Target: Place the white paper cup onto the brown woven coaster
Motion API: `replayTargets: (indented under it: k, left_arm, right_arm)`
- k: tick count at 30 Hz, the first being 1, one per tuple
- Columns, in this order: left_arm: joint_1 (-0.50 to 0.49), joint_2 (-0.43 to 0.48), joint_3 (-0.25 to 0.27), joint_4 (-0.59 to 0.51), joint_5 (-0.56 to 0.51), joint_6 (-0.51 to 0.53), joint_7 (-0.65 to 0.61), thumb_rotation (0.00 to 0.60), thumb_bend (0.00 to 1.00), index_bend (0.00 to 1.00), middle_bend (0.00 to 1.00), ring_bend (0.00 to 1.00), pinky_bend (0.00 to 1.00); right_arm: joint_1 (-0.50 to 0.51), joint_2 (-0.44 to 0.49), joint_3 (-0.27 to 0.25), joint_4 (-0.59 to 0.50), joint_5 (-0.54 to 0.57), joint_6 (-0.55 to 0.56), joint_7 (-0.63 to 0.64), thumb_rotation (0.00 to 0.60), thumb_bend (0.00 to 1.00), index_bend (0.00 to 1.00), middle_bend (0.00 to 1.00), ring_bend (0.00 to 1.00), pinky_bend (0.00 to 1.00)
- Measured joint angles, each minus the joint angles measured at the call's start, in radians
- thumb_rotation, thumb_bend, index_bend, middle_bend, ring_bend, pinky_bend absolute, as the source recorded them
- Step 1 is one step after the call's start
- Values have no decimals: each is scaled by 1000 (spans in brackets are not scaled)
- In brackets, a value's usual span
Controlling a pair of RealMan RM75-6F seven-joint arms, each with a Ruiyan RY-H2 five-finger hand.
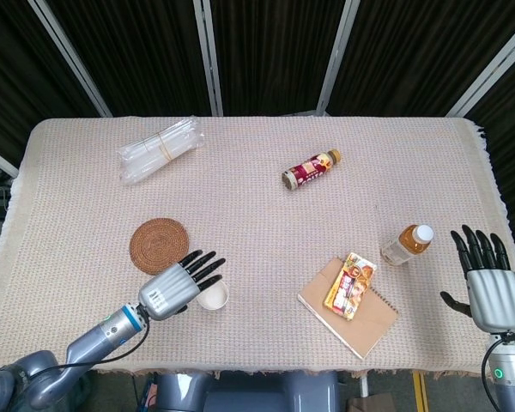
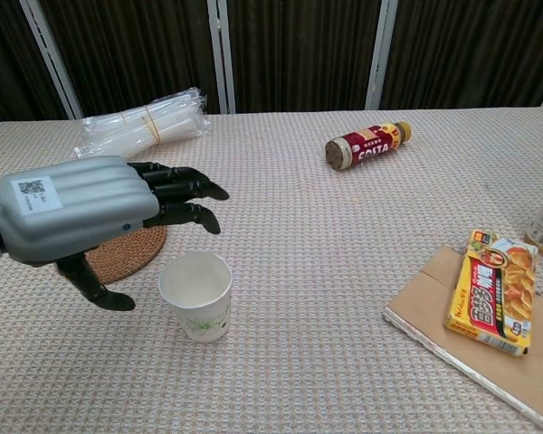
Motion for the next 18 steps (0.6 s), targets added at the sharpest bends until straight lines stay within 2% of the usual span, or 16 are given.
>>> replayTargets:
  k: [6,8,10,12,18]
  left_arm:
    - [-52,-80,-15,58,-46,-47,26,600,26,276,161,165,298]
    - [-62,-94,-16,69,-57,-58,31,600,36,330,228,226,355]
    - [-74,-112,-14,76,-76,-70,35,600,43,436,340,306,422]
    - [-82,-119,-12,76,-86,-75,39,600,50,494,398,349,454]
    - [-86,-118,-9,60,-121,-73,89,600,56,512,412,363,464]
  right_arm:
    - [-5,2,17,11,16,-11,12,600,0,0,0,0,0]
    - [-6,4,22,15,19,-15,15,600,0,0,0,0,0]
    - [-8,5,26,17,21,-18,21,600,0,0,0,0,0]
    - [-9,7,31,18,22,-21,28,600,0,0,0,0,0]
    - [-13,12,39,22,22,-30,45,600,0,0,0,0,0]
